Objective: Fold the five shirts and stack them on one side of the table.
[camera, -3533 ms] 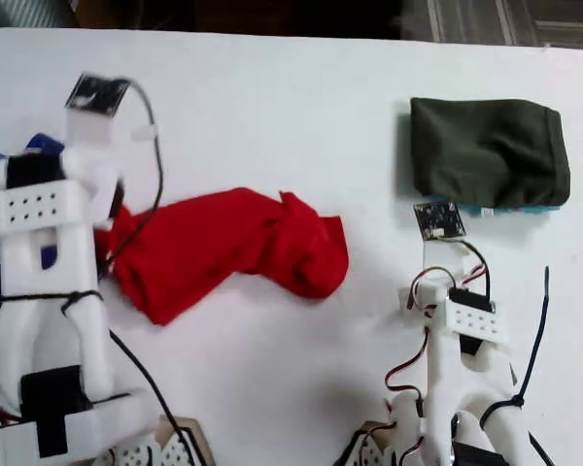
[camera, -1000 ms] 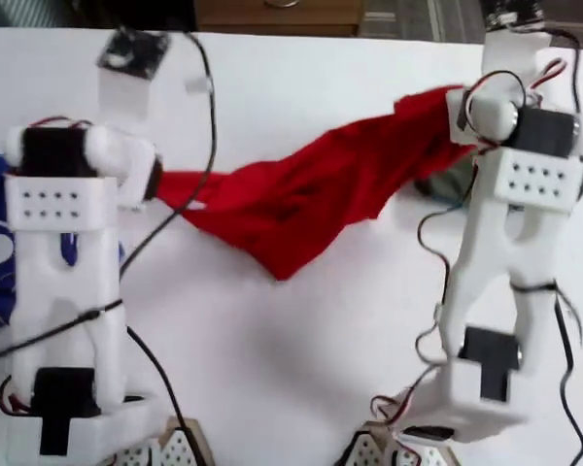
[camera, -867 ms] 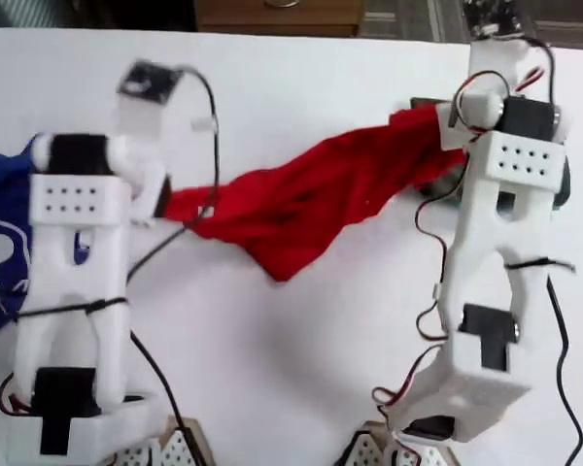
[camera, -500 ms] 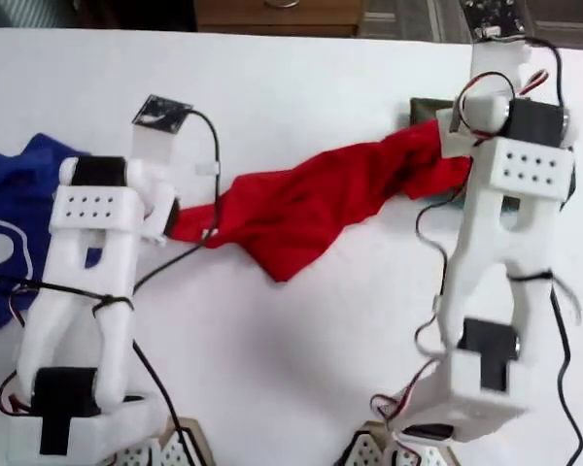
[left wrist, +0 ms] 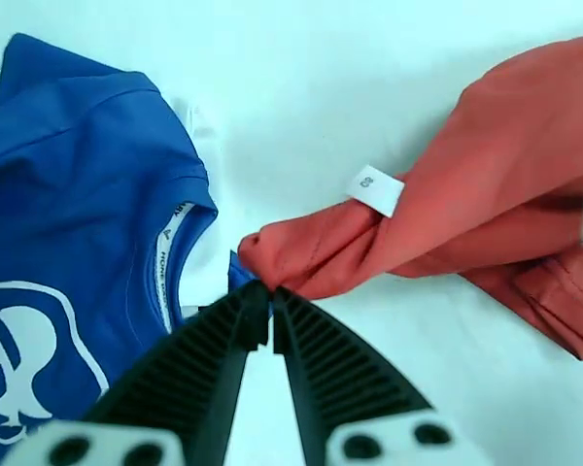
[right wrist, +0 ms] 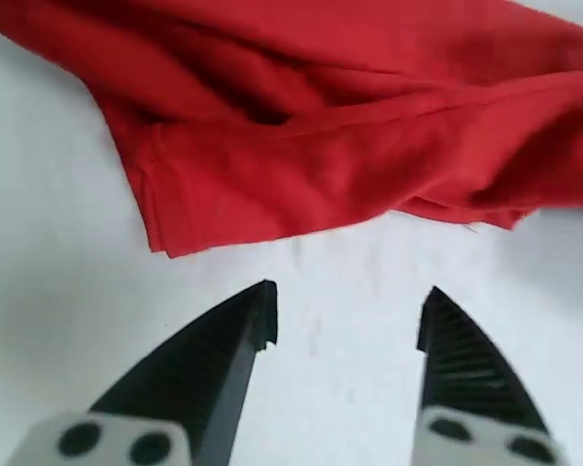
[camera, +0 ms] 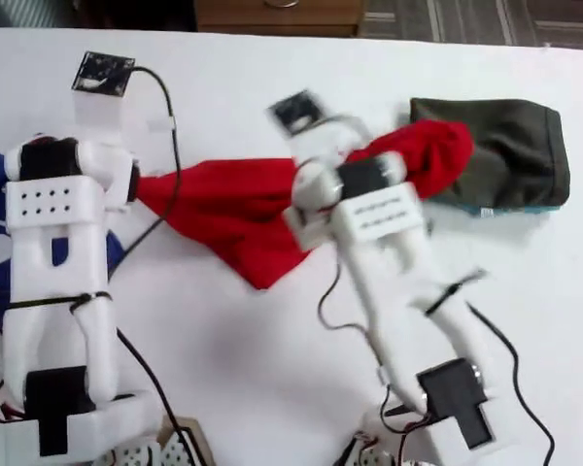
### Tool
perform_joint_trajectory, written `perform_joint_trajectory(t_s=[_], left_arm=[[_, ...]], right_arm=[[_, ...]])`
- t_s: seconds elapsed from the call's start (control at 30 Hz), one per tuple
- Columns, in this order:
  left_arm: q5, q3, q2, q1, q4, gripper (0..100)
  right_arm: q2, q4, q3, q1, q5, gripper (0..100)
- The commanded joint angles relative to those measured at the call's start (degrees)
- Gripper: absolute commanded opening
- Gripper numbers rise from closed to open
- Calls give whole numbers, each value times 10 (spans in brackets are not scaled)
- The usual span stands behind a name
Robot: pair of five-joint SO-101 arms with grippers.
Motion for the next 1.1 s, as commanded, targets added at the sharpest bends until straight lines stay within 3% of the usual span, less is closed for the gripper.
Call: perform_joint_trajectory(t_s=[0.0,0.17,0.4,0.57,0.73,0.93,1.07], left_arm=[[4,17,-3,-7,-38,25],[4,61,-3,-9,-81,25],[4,62,-8,-9,-82,25],[4,62,-8,-9,-82,25],[5,62,-8,-11,-78,25],[124,63,-6,-54,-79,25],[145,63,-7,-54,-80,25]], right_arm=[[-26,-89,54,-46,-24,323],[-26,-158,84,-103,-25,344],[-24,-207,104,-152,-33,344],[27,-232,100,-165,-101,344],[101,-244,79,-164,-111,344],[134,-245,55,-165,-111,344],[144,-247,40,-165,-111,344]])
